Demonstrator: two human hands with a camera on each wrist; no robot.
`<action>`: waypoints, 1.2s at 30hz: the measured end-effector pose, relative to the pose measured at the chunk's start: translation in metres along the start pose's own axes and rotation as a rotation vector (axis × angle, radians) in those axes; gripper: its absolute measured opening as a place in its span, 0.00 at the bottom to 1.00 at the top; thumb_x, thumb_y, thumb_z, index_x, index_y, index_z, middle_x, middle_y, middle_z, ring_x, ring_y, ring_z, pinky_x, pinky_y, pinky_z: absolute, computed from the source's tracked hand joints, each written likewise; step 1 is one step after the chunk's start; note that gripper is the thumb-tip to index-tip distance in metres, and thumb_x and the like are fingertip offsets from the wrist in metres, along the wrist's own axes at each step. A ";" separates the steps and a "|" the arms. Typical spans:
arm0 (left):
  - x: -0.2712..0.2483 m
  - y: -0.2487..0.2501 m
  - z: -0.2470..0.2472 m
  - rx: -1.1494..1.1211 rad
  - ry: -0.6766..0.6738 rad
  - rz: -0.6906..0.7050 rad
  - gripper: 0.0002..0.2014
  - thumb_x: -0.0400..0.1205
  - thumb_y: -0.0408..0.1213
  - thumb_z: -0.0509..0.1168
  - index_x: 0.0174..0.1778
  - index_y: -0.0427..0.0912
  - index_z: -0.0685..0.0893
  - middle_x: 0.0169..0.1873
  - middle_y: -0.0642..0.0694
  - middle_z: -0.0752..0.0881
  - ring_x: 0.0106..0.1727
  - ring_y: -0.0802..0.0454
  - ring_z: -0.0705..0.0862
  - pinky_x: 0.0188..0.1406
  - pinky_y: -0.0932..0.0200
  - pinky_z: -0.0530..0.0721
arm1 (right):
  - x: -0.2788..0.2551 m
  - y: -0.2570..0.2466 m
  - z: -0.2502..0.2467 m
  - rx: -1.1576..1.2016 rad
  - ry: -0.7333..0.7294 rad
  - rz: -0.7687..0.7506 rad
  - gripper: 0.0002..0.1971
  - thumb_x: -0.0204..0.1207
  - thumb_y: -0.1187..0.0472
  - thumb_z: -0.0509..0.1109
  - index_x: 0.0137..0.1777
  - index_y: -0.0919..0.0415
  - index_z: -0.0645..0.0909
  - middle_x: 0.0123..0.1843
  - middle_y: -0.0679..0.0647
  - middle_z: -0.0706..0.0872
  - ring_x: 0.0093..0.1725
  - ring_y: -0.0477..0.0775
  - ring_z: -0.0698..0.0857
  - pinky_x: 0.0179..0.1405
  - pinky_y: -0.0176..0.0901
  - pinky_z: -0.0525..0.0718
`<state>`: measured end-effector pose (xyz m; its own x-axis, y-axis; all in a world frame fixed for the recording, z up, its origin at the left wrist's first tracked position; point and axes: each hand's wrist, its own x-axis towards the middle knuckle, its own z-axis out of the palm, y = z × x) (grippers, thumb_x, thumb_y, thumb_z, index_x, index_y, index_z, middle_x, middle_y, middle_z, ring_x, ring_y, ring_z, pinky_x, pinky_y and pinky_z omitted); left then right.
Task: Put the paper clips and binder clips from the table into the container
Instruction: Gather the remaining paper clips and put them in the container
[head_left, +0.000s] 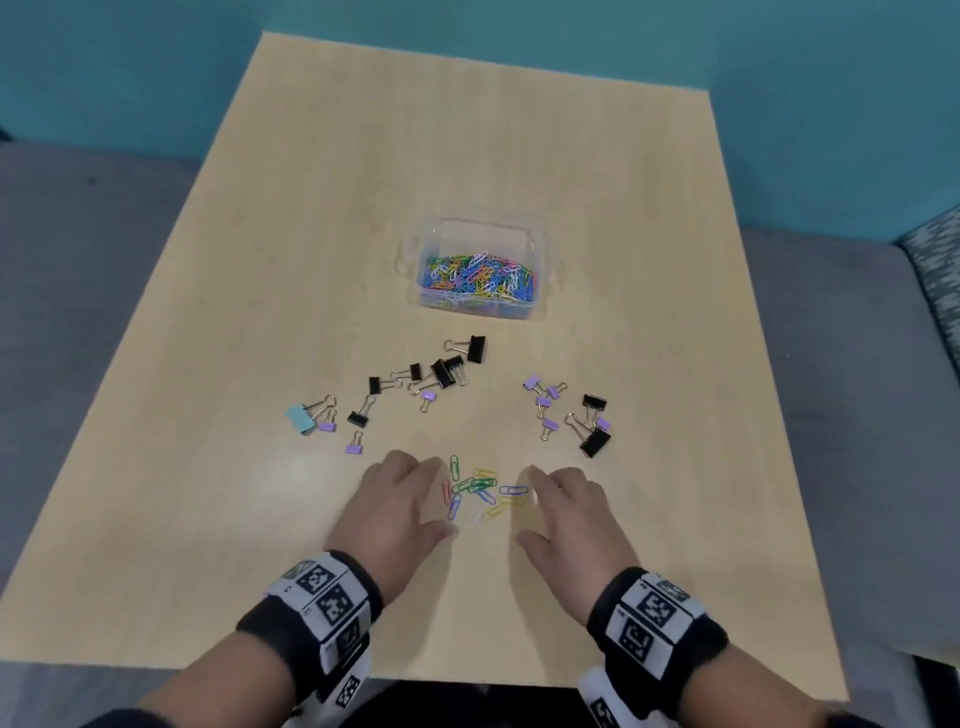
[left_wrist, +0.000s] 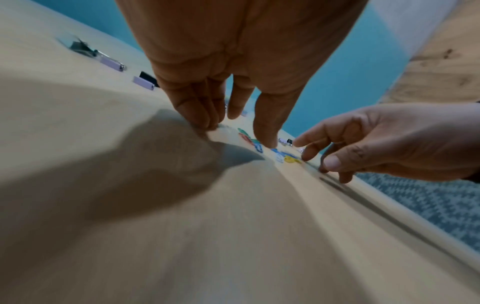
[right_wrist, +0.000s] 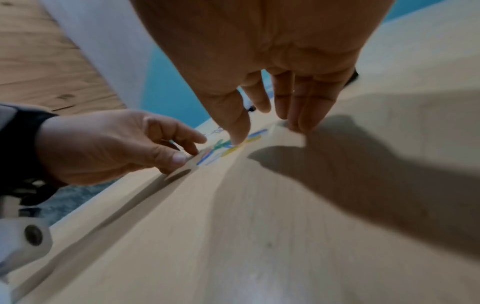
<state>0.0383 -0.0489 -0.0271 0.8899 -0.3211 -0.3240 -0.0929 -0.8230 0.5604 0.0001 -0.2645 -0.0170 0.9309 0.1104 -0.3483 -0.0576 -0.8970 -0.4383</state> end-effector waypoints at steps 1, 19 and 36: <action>0.003 0.003 0.002 0.032 -0.011 -0.002 0.32 0.73 0.49 0.72 0.73 0.49 0.70 0.58 0.50 0.72 0.59 0.49 0.71 0.60 0.55 0.75 | 0.003 -0.001 0.002 0.003 -0.005 0.014 0.27 0.73 0.56 0.68 0.73 0.50 0.66 0.61 0.49 0.69 0.58 0.54 0.68 0.56 0.39 0.71; 0.051 0.020 0.010 0.137 -0.019 0.077 0.02 0.80 0.36 0.63 0.43 0.42 0.80 0.41 0.48 0.74 0.39 0.48 0.76 0.39 0.51 0.79 | 0.061 -0.027 0.005 0.025 -0.072 -0.003 0.08 0.78 0.63 0.63 0.41 0.50 0.68 0.44 0.48 0.71 0.46 0.53 0.70 0.39 0.45 0.69; 0.045 0.029 0.002 0.289 -0.118 0.054 0.16 0.74 0.23 0.56 0.43 0.49 0.61 0.41 0.51 0.64 0.41 0.51 0.66 0.36 0.59 0.64 | 0.064 -0.019 -0.006 -0.040 -0.132 -0.040 0.09 0.78 0.65 0.62 0.41 0.54 0.66 0.41 0.50 0.73 0.43 0.55 0.74 0.40 0.49 0.77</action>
<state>0.0748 -0.0883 -0.0274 0.8240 -0.4061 -0.3951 -0.2769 -0.8970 0.3445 0.0629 -0.2424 -0.0263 0.8765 0.1991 -0.4384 -0.0049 -0.9068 -0.4216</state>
